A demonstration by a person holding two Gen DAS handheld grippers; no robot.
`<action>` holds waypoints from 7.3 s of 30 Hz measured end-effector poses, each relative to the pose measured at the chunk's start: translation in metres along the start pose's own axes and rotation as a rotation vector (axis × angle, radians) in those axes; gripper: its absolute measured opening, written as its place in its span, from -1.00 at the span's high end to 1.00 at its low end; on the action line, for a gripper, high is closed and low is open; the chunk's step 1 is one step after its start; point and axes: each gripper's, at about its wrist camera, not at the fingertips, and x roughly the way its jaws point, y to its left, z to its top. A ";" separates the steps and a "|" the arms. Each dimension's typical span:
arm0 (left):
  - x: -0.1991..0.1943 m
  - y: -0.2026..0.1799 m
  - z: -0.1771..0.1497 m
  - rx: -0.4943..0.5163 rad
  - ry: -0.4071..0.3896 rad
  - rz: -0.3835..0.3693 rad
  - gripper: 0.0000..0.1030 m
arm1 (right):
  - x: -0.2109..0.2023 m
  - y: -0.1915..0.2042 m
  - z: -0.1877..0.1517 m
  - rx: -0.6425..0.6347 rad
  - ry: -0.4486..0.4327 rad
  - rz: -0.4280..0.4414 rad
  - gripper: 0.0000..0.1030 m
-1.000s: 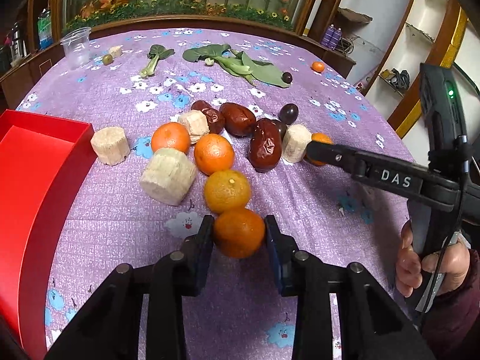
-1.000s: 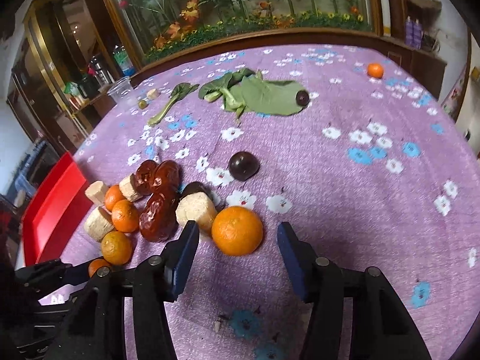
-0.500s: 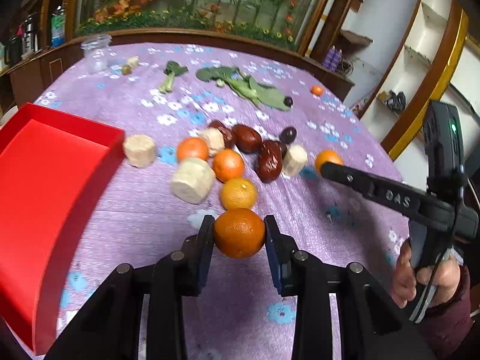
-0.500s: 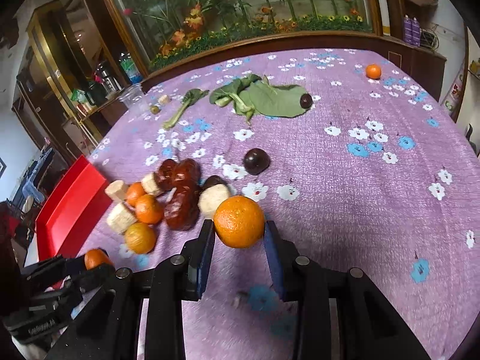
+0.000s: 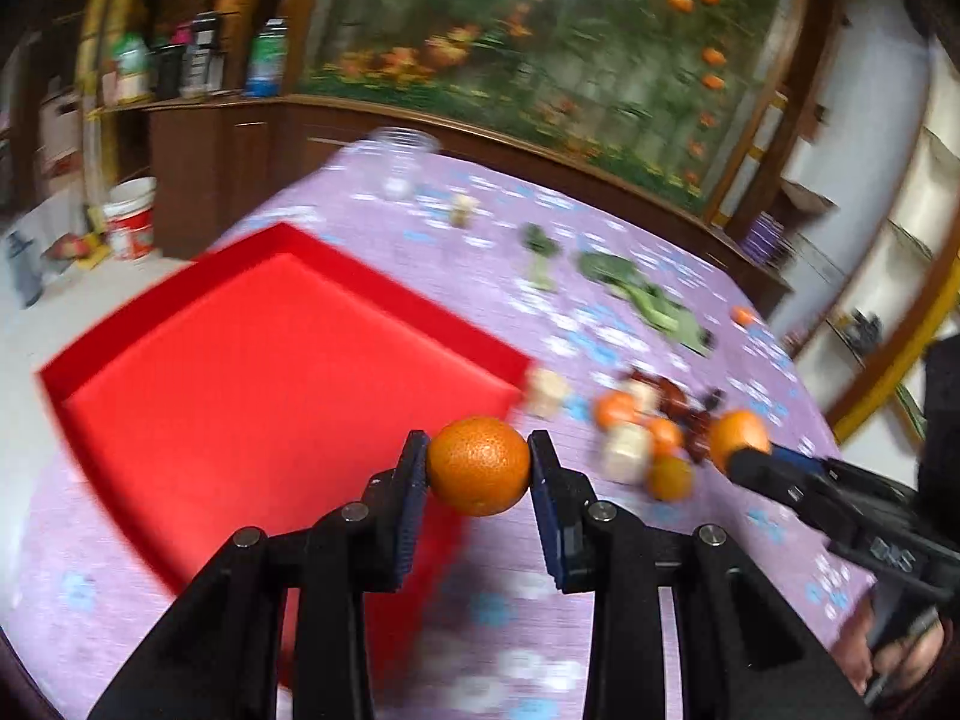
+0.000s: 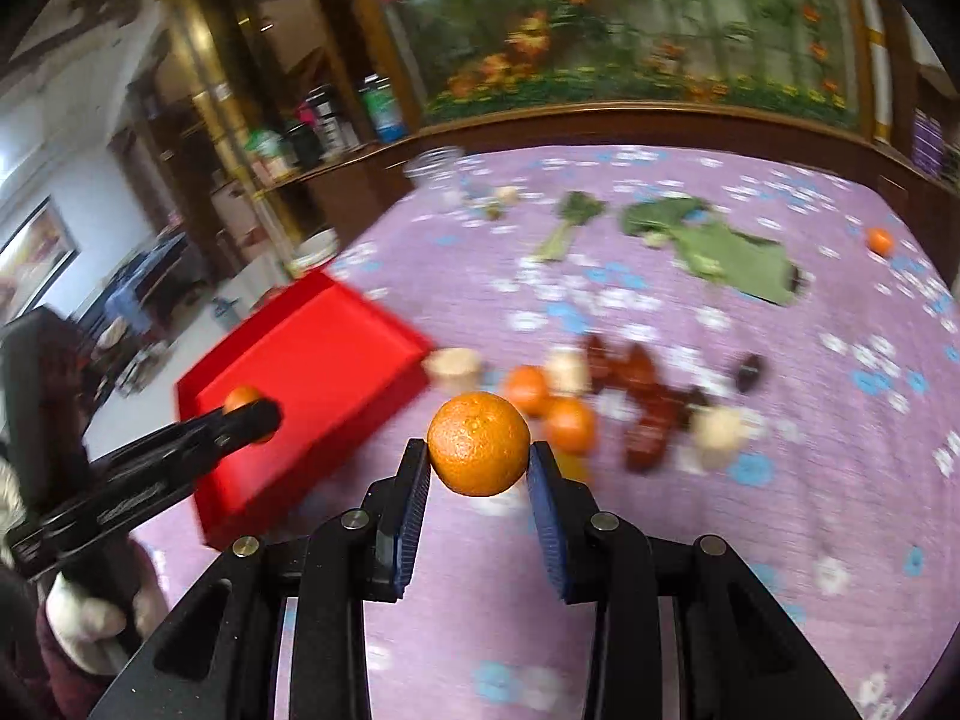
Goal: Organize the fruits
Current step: 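Carry both oranges over the red tray and open both tools to drop them, then move both open tools back to the fruit pile, then grasp a beige yam chunk with the left tool while the right grasps a taro, then carry the yam chunk and taro into the red tray and release both, then move both open tools back to the fruit pile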
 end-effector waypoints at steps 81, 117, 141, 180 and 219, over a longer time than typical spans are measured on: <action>0.106 -0.120 -0.018 0.296 0.202 -0.108 0.23 | 0.020 -0.126 -0.018 0.156 0.019 -0.263 -0.16; 0.107 -0.114 -0.014 0.265 0.174 -0.145 0.38 | 0.021 -0.136 -0.017 0.196 -0.012 -0.228 0.36; 0.002 0.085 0.038 -0.029 -0.028 0.114 0.37 | 0.037 0.048 0.046 -0.066 -0.013 0.040 0.35; -0.022 0.128 0.045 -0.191 -0.080 0.178 -0.30 | 0.114 0.114 0.027 -0.121 0.110 0.106 0.20; 0.054 -0.075 0.006 0.203 0.093 -0.100 -0.47 | 0.036 -0.111 -0.015 0.277 -0.008 -0.097 -0.13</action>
